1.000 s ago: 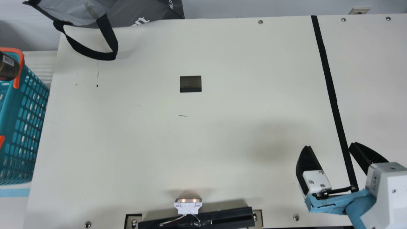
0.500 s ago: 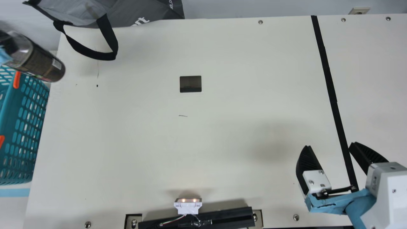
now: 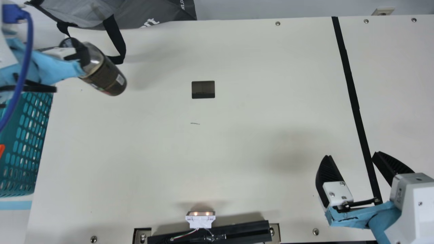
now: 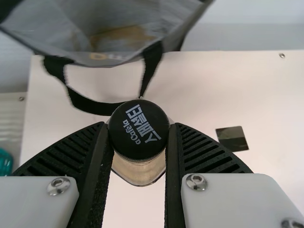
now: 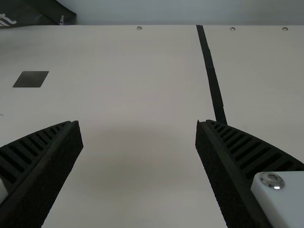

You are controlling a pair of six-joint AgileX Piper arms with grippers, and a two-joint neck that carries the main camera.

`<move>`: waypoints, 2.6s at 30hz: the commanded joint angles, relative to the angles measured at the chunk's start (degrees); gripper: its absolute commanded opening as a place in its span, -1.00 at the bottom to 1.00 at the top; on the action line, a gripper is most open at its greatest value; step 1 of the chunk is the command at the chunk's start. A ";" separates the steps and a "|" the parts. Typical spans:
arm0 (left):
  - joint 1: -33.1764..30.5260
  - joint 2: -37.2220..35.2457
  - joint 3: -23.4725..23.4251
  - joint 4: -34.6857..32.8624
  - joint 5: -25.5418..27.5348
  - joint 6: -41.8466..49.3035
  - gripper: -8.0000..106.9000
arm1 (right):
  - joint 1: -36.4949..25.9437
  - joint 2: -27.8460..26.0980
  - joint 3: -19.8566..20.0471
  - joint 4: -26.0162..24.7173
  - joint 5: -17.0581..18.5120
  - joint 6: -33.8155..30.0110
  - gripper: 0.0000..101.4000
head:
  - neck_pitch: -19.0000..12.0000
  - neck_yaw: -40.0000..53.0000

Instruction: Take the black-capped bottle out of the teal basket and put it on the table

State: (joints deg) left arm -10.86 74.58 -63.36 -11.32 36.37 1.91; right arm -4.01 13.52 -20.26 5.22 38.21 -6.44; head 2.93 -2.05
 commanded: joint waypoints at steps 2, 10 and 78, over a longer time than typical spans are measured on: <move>-4.17 1.47 -0.91 1.89 -0.22 -2.03 -0.86 | 0.00 0.00 0.00 0.00 0.00 0.00 0.79 | -0.21 0.47; -11.68 4.74 -3.39 5.58 -0.53 -5.70 -0.86 | 0.00 0.00 0.00 0.00 0.00 0.00 0.79 | -0.21 0.47; -35.27 5.11 4.94 15.24 -4.79 -16.85 -0.86 | 0.00 0.00 0.00 0.00 -0.04 0.00 0.79 | -0.21 0.47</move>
State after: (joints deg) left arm -46.11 79.79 -58.60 3.87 31.72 -14.86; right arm -4.01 13.52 -20.26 5.22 38.17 -6.44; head 2.93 -2.05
